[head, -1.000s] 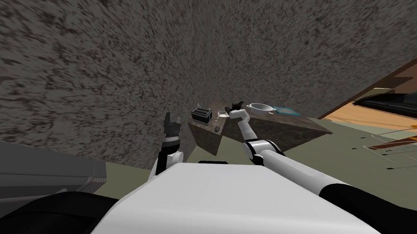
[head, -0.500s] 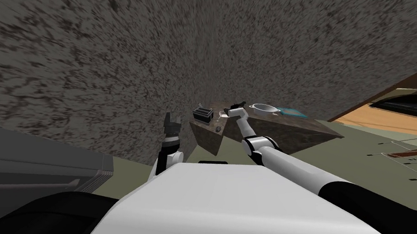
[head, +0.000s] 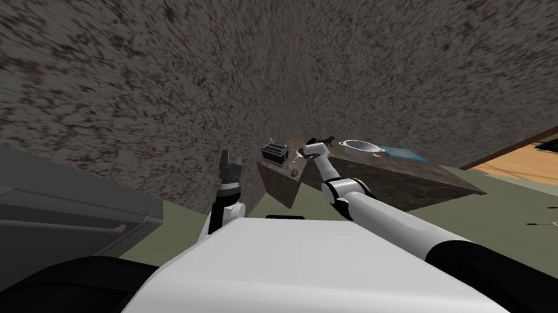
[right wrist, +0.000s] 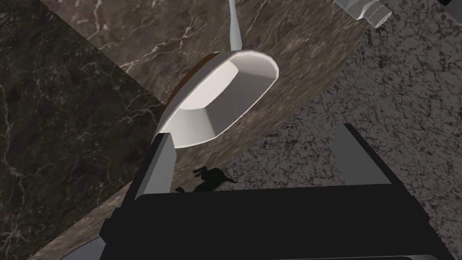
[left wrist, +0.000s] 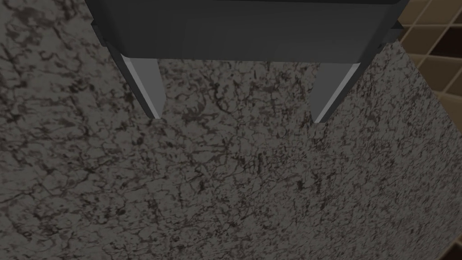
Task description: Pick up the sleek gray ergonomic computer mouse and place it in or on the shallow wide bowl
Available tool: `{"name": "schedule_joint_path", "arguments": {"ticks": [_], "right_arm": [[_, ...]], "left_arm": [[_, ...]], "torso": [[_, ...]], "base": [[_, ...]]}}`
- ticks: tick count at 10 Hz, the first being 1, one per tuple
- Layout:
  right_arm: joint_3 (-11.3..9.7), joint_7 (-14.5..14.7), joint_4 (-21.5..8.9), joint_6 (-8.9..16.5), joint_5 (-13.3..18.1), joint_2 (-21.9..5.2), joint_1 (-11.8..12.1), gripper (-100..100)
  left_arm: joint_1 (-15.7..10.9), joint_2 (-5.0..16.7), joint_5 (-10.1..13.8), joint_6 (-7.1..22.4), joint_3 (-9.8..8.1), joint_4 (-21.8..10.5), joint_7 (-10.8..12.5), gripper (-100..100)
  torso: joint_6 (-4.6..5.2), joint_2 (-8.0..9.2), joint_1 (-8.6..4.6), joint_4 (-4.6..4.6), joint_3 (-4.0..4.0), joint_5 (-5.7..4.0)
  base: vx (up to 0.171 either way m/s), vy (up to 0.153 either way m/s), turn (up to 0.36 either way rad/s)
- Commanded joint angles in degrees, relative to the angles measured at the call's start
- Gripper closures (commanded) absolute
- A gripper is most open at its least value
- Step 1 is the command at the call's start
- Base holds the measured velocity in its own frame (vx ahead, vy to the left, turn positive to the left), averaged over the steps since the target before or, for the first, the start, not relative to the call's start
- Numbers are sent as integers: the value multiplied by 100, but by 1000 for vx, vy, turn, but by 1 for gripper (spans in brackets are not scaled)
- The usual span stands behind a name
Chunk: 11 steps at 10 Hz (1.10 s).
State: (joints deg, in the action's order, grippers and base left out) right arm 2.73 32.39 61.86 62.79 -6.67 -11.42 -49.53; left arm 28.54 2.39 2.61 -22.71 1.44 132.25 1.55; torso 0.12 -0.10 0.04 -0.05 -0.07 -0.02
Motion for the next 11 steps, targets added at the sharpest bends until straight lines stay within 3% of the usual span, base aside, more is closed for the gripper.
{"name": "schedule_joint_path", "arguments": {"ticks": [1, 2, 3, 6, 10, 11], "right_arm": [[5, 30, -248, 109, -9, -3, -123, -100], [-4, 203, -423, 389, -53, 6, -305, -100], [-4, 203, -551, 454, -53, 6, -305, -100], [-27, 543, -1083, 954, -138, 12, -618, -100], [-53, 863, -1613, 1607, -219, 10, -859, -100], [-53, 863, -1674, 1665, -219, 10, -859, -100]], "left_arm": [[0, 0, 0, 0, 0, 0, 0, 0], [0, 0, 0, 0, 0, 0, 0, 0], [0, 0, 0, 0, 0, 0, 0, 0], [0, 0, 0, 0, 0, 0, 0, 0], [0, 0, 0, 0, 0, 0, 0, 0], [0, 0, 0, 0, 0, 0, 0, 0]], "torso": [[0, 0, 0, 0, 0, 0], [0, -1, 1, 1, 0, 1], [-4, -1, 5, 1, 0, 2], [0, -1, 3, 0, 0, 1], [1, -2, 6, 0, -1, 2], [-1, -3, 9, 0, -1, 2]], "base": [[0, 0, 0], [-4, 1, 117], [-3, -4, 86], [-4, -1, 106], [0, 7, 74], [3, 11, 51]]}}
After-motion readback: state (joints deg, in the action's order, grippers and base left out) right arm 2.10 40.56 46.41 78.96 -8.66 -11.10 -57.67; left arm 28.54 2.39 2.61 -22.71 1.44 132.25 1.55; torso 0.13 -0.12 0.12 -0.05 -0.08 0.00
